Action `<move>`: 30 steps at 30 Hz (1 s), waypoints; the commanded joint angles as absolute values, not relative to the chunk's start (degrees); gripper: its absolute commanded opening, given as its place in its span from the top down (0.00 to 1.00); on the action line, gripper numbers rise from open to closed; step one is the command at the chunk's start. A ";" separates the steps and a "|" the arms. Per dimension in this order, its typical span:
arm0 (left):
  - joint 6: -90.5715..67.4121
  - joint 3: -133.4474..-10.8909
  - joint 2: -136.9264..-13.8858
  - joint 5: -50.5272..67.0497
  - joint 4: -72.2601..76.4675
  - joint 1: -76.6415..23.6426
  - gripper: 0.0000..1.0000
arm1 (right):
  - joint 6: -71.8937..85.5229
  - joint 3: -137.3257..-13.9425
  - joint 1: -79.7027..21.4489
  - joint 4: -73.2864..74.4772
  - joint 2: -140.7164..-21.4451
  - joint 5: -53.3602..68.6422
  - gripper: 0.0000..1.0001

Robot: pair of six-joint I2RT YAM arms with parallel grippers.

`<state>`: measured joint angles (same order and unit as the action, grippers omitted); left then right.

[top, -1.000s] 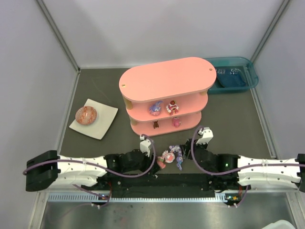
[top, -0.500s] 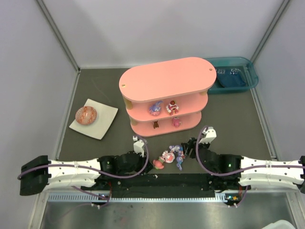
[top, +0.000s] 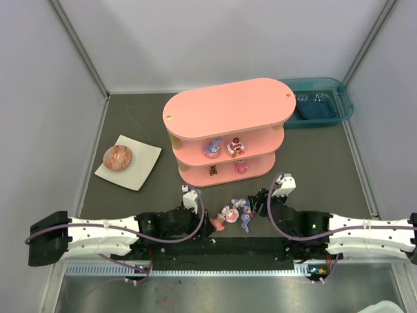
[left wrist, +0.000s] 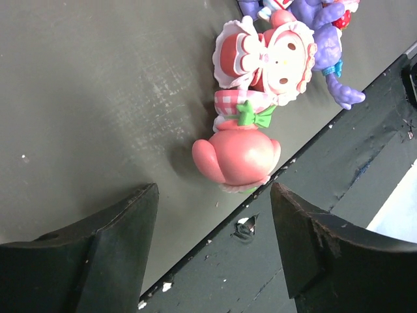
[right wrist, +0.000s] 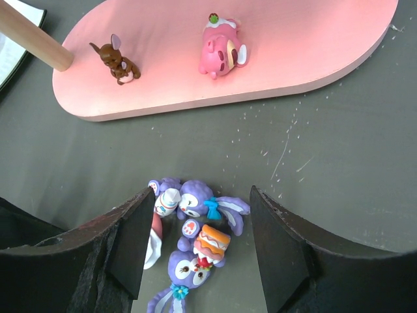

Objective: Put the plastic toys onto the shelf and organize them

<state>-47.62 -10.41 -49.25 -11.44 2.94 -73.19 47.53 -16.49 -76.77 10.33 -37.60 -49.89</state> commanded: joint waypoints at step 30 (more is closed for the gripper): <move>-38.14 -34.89 -77.87 -15.47 -9.05 -73.30 0.43 | 47.64 -15.29 -77.43 12.92 -33.75 -51.77 0.38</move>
